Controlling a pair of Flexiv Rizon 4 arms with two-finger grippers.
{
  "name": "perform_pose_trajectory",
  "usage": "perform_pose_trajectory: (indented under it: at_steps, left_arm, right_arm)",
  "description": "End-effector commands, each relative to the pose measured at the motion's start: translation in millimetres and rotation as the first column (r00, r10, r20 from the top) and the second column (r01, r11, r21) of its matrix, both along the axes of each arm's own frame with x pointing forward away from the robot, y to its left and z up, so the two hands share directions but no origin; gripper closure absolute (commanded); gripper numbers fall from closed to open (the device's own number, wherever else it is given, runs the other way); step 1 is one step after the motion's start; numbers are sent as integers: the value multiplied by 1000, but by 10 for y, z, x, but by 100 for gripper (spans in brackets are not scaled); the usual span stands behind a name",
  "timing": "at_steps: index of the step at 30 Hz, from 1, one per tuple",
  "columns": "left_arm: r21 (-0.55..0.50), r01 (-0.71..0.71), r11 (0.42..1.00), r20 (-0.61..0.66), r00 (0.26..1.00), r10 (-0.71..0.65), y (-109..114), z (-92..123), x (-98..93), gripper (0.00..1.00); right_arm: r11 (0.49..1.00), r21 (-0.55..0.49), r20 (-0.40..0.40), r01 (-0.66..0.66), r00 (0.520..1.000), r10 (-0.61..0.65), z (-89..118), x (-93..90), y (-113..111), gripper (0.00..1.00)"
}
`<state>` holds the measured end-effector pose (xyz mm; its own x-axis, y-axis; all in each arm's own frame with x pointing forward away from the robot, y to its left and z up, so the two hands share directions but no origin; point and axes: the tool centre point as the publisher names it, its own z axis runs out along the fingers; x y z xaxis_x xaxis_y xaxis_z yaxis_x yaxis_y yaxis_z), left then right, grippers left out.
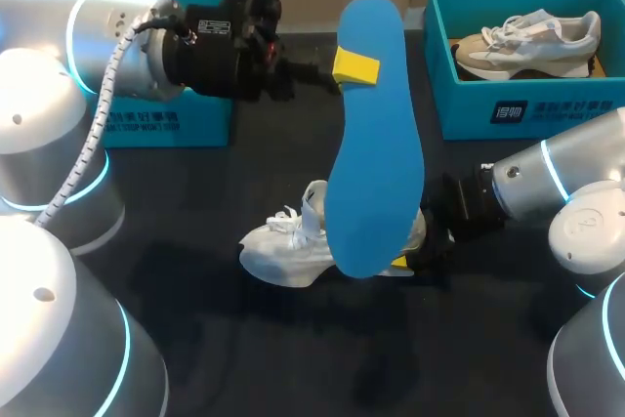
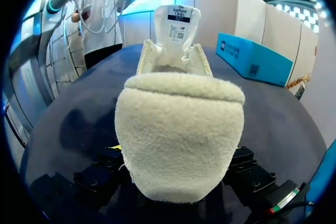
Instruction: Take the shoe out of the shoebox, open the shoe tongue, remove and reinsert the insole, then place the shoe into the shoebox
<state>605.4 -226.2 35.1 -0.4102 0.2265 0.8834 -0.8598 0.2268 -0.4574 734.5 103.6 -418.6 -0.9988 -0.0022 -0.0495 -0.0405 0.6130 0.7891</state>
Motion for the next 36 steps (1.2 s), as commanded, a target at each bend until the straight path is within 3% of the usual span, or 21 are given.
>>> perform_pose_trajectory:
  at_steps: [1, 6, 8, 9, 10, 23, 36]
  left_arm:
    - [0, -2, 1000, 0, 1000, 2, 1, -8, -13, 100]
    - [0, -2, 1000, 0, 1000, 2, 1, -8, -13, 100]
    - [0, -2, 1000, 0, 1000, 2, 1, -8, -13, 100]
    - [0, -2, 1000, 0, 1000, 2, 1, -8, -13, 100]
    - [0, -2, 1000, 0, 1000, 2, 1, -8, -13, 100]
    - [0, -2, 1000, 0, 1000, 2, 1, -8, -13, 100]
    - [0, -2, 1000, 0, 1000, 2, 1, -8, -13, 100]
  right_arm:
    - [1000, -3, 2, 1, 1000, -1, 1, -4, 13, 100]
    - [1000, -3, 2, 1, 1000, -1, 1, -4, 13, 100]
    - [1000, -3, 2, 1, 1000, -1, 1, -4, 13, 56]
    - [1000, -3, 2, 1, 1000, -1, 1, -4, 13, 7]
    - [1000, -3, 2, 1, 1000, -1, 1, -4, 13, 0]
    - [999, -31, 2, 6, 1000, -6, 102, -15, -56, 0]
    - [979, -200, -22, 36, 999, -42, 357, -77, -138, 0]
